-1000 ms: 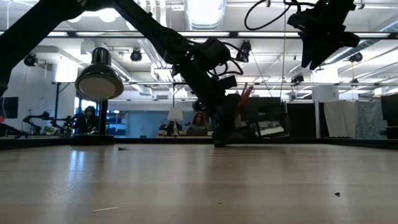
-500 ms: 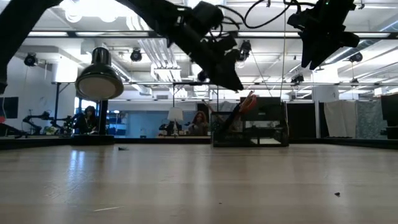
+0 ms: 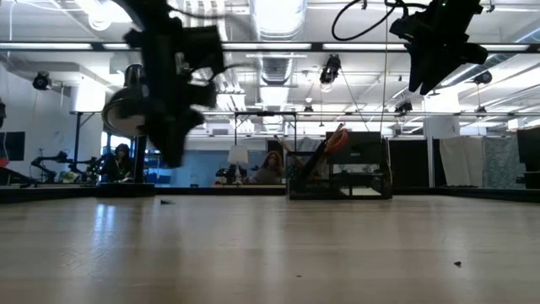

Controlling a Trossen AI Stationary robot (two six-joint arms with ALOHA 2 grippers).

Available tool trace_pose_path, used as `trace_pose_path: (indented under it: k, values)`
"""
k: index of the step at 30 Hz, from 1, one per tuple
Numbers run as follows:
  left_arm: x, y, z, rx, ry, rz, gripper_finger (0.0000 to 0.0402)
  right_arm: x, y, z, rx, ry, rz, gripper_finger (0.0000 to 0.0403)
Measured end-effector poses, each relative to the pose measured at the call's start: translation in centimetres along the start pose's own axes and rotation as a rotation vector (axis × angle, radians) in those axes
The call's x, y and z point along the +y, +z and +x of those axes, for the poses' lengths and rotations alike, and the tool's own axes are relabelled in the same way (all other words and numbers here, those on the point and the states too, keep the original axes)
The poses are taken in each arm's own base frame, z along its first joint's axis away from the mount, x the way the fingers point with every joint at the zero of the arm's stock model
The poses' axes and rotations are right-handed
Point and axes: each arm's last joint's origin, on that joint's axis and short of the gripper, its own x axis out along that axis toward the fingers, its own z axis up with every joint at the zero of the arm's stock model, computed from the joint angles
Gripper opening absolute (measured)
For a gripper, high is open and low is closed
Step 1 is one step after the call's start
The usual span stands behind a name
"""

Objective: Pick and place office supplies into organizer
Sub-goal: Put the blue binder clip into the desk organizer

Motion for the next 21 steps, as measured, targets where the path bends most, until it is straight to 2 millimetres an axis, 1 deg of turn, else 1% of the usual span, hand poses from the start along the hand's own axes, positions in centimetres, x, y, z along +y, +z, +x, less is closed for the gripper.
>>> trace_pose_path:
  k: [2, 4, 6, 8, 10, 12, 14, 17, 21]
  values:
    - [-0.5, -2.1, -0.3, 0.015, -0.023, 0.114, 0.0123, 0.0, 0.0, 0.0, 0.000, 0.000, 0.000, 0.0123]
    - [-0.5, -3.4, -1.0, -0.085, -0.040, 0.154, 0.0123, 0.0, 0.0, 0.0, -0.001, 0.000, 0.000, 0.0123]
    - [-0.7, -4.9, -0.4, -0.135, -0.058, 0.233, 0.0123, 0.0, 0.0, 0.0, 0.000, 0.000, 0.000, 0.0123]
    - [-0.9, -5.7, 0.6, -0.158, -0.033, 0.276, 0.0123, 0.0, 0.0, 0.0, 0.000, 0.000, 0.000, 0.0123]
    - [-0.9, -6.1, 1.3, -0.161, -0.029, 0.289, 0.0123, 0.0, 0.0, 0.0, 0.000, 0.000, 0.000, 0.0123]
    - [-0.8, -5.9, 2.0, -0.151, -0.034, 0.291, 0.0123, 0.0, 0.0, 0.0, 0.000, 0.000, 0.000, 0.0123]
    - [-0.8, -5.9, 3.0, -0.117, -0.051, 0.288, 0.0123, 0.0, 0.0, 0.0, 0.000, 0.000, 0.000, 0.0123]
    - [-0.4, -5.0, 3.7, -0.110, -0.052, 0.283, 0.0123, 0.0, 0.0, 0.0, 0.000, 0.000, 0.000, 0.0123]
    - [-0.1, -4.8, 4.8, -0.068, -0.066, 0.276, 0.0123, 0.0, 0.0, 0.0, 0.000, 0.000, 0.000, 0.0123]
